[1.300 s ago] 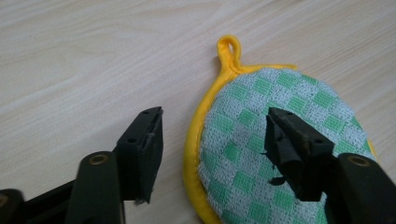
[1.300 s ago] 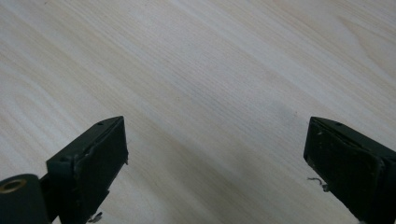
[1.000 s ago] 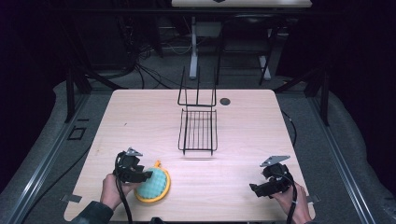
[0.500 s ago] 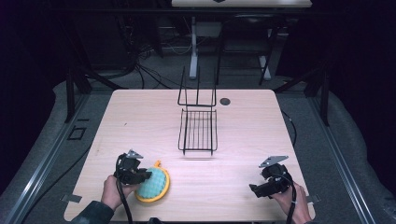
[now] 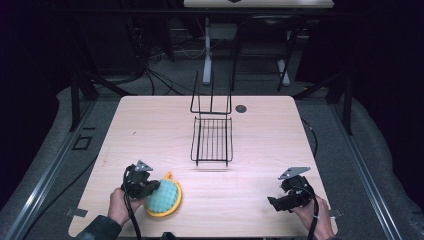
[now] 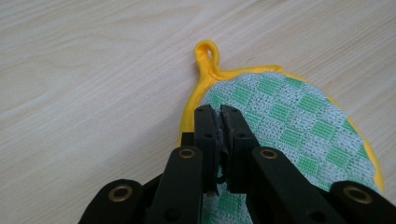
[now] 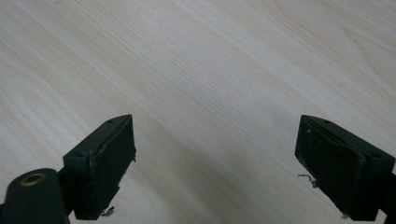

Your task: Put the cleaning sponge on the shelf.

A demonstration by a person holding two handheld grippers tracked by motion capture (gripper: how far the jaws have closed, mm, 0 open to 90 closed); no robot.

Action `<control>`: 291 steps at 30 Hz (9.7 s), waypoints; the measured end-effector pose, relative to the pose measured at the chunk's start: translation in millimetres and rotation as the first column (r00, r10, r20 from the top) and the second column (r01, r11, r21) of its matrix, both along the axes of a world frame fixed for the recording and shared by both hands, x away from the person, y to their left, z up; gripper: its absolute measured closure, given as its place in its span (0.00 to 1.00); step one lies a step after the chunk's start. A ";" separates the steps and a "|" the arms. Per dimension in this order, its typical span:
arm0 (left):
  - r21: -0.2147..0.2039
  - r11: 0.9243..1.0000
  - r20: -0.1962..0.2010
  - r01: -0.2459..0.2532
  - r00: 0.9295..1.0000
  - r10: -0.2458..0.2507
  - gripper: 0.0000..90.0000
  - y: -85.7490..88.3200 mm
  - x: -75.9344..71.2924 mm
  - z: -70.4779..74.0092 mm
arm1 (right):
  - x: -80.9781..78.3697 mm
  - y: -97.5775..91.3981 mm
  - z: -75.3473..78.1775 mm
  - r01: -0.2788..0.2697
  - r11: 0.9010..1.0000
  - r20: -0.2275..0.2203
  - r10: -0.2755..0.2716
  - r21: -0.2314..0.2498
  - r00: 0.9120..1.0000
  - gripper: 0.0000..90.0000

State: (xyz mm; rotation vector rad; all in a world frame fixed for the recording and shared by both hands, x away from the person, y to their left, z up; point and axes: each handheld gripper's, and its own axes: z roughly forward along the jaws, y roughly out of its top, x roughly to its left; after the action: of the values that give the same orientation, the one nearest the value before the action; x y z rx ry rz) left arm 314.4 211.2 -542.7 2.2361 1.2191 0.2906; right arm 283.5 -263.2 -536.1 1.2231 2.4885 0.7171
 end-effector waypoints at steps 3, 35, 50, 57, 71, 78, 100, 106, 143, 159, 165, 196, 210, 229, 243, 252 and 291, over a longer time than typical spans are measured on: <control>-0.021 1.000 0.007 -0.007 1.000 0.007 0.97 5.0 -2.2 3.9 | 0.1 0.4 0.1 -0.005 1.000 0.002 0.005 -0.010 1.000 0.13; -0.161 0.986 0.079 0.045 0.996 -0.032 0.97 21.5 -8.2 41.4 | -0.3 -2.1 1.0 0.014 1.000 0.012 -0.014 -0.020 1.000 0.13; -0.192 0.980 0.101 0.051 0.994 -0.032 0.97 19.0 1.8 52.8 | 1.0 -3.9 0.1 0.022 0.999 0.013 -0.022 -0.023 1.000 0.13; -0.200 0.978 0.132 0.064 0.990 -0.038 0.97 16.1 4.6 64.0 | -0.7 -1.7 1.7 0.015 0.999 0.018 -0.014 -0.034 1.000 0.14; -0.198 0.976 0.148 0.089 0.987 -0.060 0.97 9.9 19.6 73.4 | 2.7 -2.8 1.5 0.024 0.999 0.009 -0.024 -0.049 1.000 0.13; -0.213 0.972 0.157 0.094 0.986 -0.061 0.97 6.3 22.3 79.8 | 3.1 -0.1 0.1 0.032 0.998 0.005 -0.032 -0.061 0.999 0.11; -0.227 0.966 0.184 0.121 0.980 -0.079 0.97 -15.3 41.5 90.5 | 5.3 2.7 -2.3 0.021 0.997 -0.006 -0.021 -0.081 1.000 0.09; -0.233 0.965 0.187 0.119 0.979 -0.075 0.97 -25.1 51.5 89.4 | 5.8 4.3 -3.9 0.012 0.996 -0.014 -0.014 -0.088 1.000 0.09; -0.268 0.961 0.229 0.072 0.973 -0.009 0.97 -59.2 91.3 86.2 | 3.1 2.4 0.2 0.011 0.996 0.006 -0.010 -0.089 1.000 0.10; -0.298 0.953 0.237 0.049 0.971 0.024 0.97 -73.3 107.5 84.2 | 2.5 3.0 0.9 0.006 0.996 0.022 -0.004 -0.087 1.000 0.11; -0.302 0.953 0.231 0.040 0.972 0.032 0.97 -79.8 113.4 79.4 | 1.9 2.8 1.7 0.004 0.996 0.023 -0.002 -0.085 1.000 0.11; -0.334 0.942 0.210 -0.013 0.974 0.088 0.97 -115.4 139.6 56.9 | 0.9 2.8 1.3 0.000 0.997 0.022 0.002 -0.084 1.000 0.11; -0.313 0.949 0.176 -0.034 0.980 0.094 0.97 -127.4 149.6 42.1 | 0.9 2.8 -0.5 0.001 0.997 0.024 0.001 -0.081 1.000 0.11; -0.285 0.955 0.144 -0.083 0.981 0.128 0.97 -134.1 156.7 27.2 | -0.7 2.0 0.9 0.001 0.997 0.027 0.001 -0.075 1.000 0.11; -0.244 0.965 0.114 -0.099 0.985 0.130 0.97 -139.7 156.8 21.2 | -1.1 2.6 0.5 0.000 0.997 0.024 0.002 -0.080 1.000 0.11; -0.248 0.961 0.092 -0.120 0.985 0.146 0.97 -140.4 156.0 17.9 | -1.2 2.4 0.6 -0.004 0.997 0.025 0.006 -0.080 1.000 0.11; -0.239 0.962 0.098 -0.132 0.982 0.159 0.78 -137.7 149.3 23.9 | -2.1 4.6 0.3 -0.008 0.997 0.024 0.010 -0.081 1.000 0.11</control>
State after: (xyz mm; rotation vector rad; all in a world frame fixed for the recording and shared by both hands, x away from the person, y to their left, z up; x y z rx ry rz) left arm 463.8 73.5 -518.8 1.9082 1.2868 0.3141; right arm 281.4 -258.6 -535.8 1.1683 2.4792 0.6231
